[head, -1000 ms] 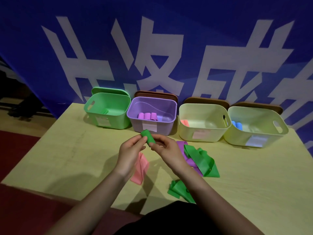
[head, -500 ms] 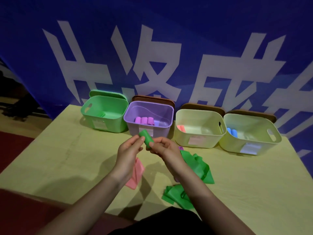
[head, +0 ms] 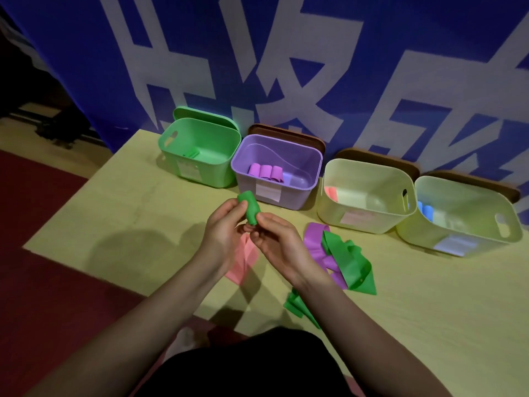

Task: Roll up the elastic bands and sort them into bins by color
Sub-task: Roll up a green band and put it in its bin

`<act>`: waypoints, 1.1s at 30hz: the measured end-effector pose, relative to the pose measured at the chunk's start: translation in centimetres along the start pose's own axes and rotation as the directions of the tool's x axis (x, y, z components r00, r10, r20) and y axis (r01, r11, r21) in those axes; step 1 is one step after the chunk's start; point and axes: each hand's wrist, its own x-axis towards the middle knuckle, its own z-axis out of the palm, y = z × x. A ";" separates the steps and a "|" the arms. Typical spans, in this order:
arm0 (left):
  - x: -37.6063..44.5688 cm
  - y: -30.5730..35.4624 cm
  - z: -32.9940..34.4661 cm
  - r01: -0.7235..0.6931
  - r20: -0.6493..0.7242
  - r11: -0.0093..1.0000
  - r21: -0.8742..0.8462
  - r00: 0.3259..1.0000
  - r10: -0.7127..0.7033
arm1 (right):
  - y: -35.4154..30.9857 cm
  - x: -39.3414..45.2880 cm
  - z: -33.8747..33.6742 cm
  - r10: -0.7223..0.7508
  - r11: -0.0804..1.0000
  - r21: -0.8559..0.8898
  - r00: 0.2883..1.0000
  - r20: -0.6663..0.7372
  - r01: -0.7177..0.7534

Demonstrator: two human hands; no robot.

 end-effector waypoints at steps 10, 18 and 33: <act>3.9 1.1 -2.5 -0.020 -0.001 0.997 0.080 1.000 0.020 | 0.6 3.7 1.3 -0.005 0.997 -0.081 0.999 -0.033 0.002; 9.8 3.6 -6.4 -0.019 -0.015 0.949 0.315 1.000 0.026 | 0.9 9.4 3.2 -0.230 0.797 -0.600 0.952 -0.204 0.064; 22.9 9.7 -11.6 -0.045 0.198 0.948 0.315 0.980 -0.019 | 0.0 22.4 10.6 -0.499 0.550 -0.821 0.849 -0.174 0.155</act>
